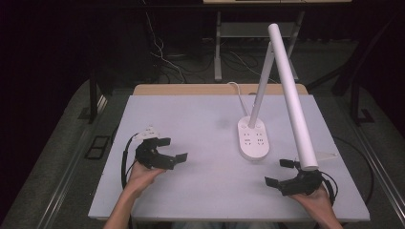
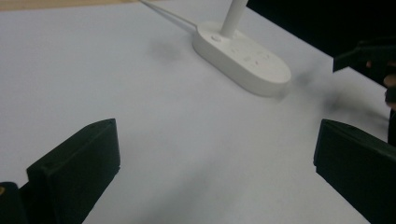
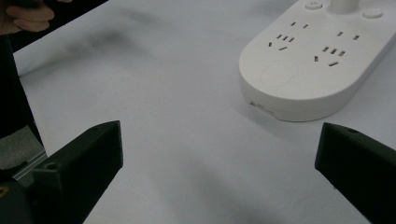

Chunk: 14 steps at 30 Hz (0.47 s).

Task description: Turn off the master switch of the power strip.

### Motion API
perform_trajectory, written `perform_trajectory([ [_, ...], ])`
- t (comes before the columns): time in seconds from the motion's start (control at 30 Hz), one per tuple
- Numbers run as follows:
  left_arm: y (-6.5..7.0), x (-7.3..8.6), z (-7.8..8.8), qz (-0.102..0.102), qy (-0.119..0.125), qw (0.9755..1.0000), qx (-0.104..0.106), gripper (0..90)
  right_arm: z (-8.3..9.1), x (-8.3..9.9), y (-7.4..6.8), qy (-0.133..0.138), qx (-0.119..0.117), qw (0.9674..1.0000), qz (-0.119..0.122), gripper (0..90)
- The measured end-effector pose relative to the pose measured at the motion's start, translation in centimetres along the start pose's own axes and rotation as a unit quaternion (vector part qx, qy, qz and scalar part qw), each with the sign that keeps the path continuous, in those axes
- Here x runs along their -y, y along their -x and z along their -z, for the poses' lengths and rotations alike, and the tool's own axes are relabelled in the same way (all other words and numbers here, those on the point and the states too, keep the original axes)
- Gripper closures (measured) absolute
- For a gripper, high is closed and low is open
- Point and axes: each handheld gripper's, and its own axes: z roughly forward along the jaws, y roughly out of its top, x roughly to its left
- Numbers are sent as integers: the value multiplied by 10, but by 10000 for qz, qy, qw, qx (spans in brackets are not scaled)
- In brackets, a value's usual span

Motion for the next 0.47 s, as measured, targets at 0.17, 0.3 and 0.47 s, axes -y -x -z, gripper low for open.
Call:
perform_trajectory([
  [0.17, 6, 18, 4, 52, -21, 10000, -16, 0, 0, 0, 0, -17, 3, 10000, 14, 2],
  [0.3, 10, 29, 11, 76, 49, 9999, -54, 0, 0, 0, 0, -13, 3, 10000, 0, 2],
  [0.47, 14, 39, 16, 45, 71, 9999, -88, 1, -1, 0, -1, -36, 0, 10000, 24, 2],
])
